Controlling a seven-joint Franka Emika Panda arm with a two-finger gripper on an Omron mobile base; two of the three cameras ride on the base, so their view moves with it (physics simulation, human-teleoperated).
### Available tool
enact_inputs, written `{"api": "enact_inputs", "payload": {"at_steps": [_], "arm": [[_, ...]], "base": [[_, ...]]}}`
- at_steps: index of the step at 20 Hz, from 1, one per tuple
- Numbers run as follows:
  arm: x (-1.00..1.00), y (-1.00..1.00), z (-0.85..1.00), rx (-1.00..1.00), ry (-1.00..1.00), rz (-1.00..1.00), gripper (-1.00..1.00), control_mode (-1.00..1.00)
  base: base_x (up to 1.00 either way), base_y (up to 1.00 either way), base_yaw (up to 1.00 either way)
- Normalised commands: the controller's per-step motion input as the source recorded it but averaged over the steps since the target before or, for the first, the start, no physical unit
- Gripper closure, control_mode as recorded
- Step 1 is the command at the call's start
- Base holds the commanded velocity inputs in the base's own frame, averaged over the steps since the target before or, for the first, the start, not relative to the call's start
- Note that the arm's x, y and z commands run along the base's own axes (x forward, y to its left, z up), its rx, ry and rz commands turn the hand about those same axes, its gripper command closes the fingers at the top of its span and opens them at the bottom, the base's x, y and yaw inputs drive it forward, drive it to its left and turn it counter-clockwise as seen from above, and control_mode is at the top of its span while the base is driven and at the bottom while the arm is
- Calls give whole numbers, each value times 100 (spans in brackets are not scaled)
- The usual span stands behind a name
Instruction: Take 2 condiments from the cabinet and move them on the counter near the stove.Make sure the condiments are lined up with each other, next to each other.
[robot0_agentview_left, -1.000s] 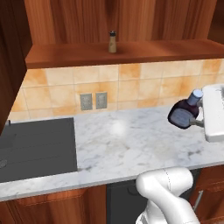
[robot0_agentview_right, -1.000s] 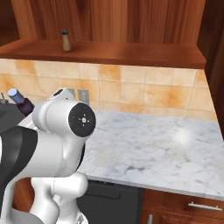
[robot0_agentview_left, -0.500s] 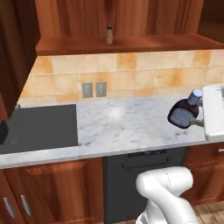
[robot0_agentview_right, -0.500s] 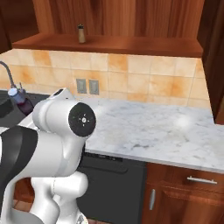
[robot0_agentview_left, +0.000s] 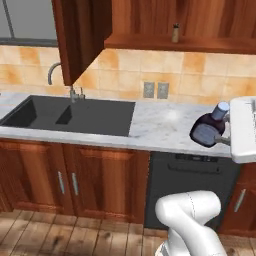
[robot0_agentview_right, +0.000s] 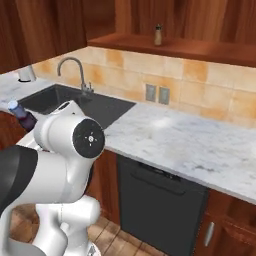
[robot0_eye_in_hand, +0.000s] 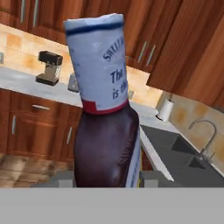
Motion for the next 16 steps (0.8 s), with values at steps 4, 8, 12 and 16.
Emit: {"api": "enact_inputs", "payload": {"at_steps": [4, 8, 12, 16], "arm": [[0, 0, 0, 0, 0, 0, 100, 100], [0, 0, 0, 0, 0, 0, 100, 100], [0, 0, 0, 0, 0, 0, 100, 100], [0, 0, 0, 0, 0, 0, 100, 100]], "base": [[-64, 13, 61], [-59, 19, 60], [-60, 9, 60], [-50, 5, 60]]}}
